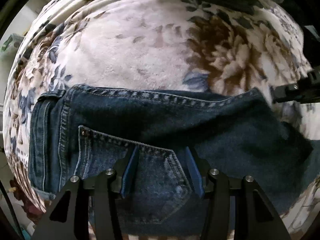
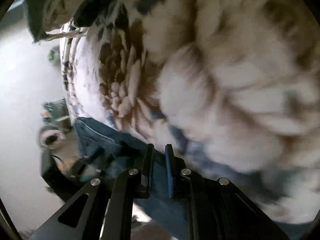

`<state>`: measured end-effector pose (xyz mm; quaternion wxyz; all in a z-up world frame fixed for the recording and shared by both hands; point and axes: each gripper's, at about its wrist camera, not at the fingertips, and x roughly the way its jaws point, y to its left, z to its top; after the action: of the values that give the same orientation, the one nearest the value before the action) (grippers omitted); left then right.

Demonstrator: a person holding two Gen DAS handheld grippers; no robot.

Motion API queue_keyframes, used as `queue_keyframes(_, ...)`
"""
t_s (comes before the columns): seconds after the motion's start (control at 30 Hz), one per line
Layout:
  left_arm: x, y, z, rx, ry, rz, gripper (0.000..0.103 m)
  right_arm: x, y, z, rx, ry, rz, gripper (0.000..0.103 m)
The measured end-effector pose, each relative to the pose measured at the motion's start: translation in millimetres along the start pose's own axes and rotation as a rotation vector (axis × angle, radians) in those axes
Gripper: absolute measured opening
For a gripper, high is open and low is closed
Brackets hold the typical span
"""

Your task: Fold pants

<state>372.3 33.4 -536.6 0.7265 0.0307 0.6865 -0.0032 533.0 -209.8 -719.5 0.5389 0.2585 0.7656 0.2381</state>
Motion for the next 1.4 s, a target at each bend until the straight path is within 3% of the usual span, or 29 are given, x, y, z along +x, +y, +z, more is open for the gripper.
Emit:
queue_keyframes(0.03,-6.8,-3.6,3.5,-0.003,-0.006,-0.016,0.046,-9.5,5.8,-5.0,-0.042,0.000,-0.012,0.016)
queue_keyframes(0.1,-18.8,-15.1,11.6,0.016,-0.028,-0.042,0.046,-19.3,19.0,-18.3,-0.129,0.013,-0.103,0.040)
queue_keyframes(0.13,-23.7,-24.6,18.2,0.037,-0.040,-0.059,0.046,-18.4,30.4,-28.3,-0.182,0.020,-0.145,0.063)
queue_keyframes(0.17,-25.1,-32.6,24.0,0.056,-0.047,-0.073,0.047,-20.8,32.4,-36.7,-0.222,0.031,-0.183,0.072)
queue_keyframes(0.23,-16.7,-53.8,39.3,0.121,-0.042,-0.078,0.047,-16.3,29.5,-48.1,-0.243,0.057,-0.222,0.072)
queue_keyframes(0.3,0.2,-70.9,51.7,0.185,-0.027,-0.064,0.047,-0.1,29.2,-59.3,-0.238,0.084,-0.270,0.069)
queue_keyframes(0.33,11.1,-78.7,57.9,0.215,-0.010,-0.051,0.047,11.2,28.0,-63.6,-0.242,0.095,-0.292,0.051)
queue_keyframes(0.37,18.1,-83.5,61.0,0.236,-0.005,-0.044,0.047,20.1,25.6,-66.5,-0.250,0.108,-0.311,0.021)
queue_keyframes(0.43,30.9,-84.6,66.7,0.251,0.004,-0.037,0.050,30.9,23.3,-68.9,-0.210,0.064,-0.352,0.015)
queue_keyframes(0.57,41.5,-65.1,72.8,0.172,0.016,-0.098,0.054,13.8,8.5,-70.1,-0.055,-0.094,-0.284,0.010)
queue_keyframes(0.83,51.9,-30.0,76.0,0.050,0.044,-0.170,0.055,18.0,-36.9,-69.6,0.109,-0.116,-0.191,0.011)
queue_keyframes(0.9,42.8,-24.9,78.2,0.050,0.045,-0.152,0.055,24.1,-29.1,-66.9,0.117,-0.114,-0.154,0.017)
queue_keyframes(0.93,32.7,-21.1,78.4,0.050,0.029,-0.138,0.056,16.9,-28.7,-71.8,0.116,-0.121,-0.128,0.030)
queue_keyframes(0.97,23.1,-17.0,79.5,0.046,0.005,-0.134,0.056,6.2,-29.0,-77.2,0.117,-0.140,-0.107,0.065)
queue_keyframes(1.0,12.1,-16.2,76.0,0.039,-0.019,-0.132,0.059,-11.4,-28.2,-88.7,0.121,-0.200,-0.079,0.084)
queue_keyframes(1.03,-0.9,-16.1,70.1,0.034,-0.041,-0.119,0.075,-27.6,-30.7,-98.6,0.119,-0.253,-0.062,0.095)
queue_keyframes(1.07,-10.4,-17.7,64.1,0.033,-0.052,-0.104,0.095,-42.2,-30.8,-111.0,0.118,-0.315,-0.048,0.095)
queue_keyframes(1.1,-20.0,-20.0,56.9,0.037,-0.064,-0.085,0.100,-62.4,-33.5,-130.8,0.123,-0.402,-0.046,0.095)
queue_keyframes(1.23,-57.7,-52.4,17.0,0.044,-0.097,-0.042,0.100,-116.0,-64.8,-211.1,0.223,-0.652,-0.107,0.095)
queue_keyframes(1.4,-64.8,-117.2,-2.7,0.077,-0.096,-0.047,0.100,-169.4,-170.3,-333.1,0.599,-0.798,-0.194,0.096)
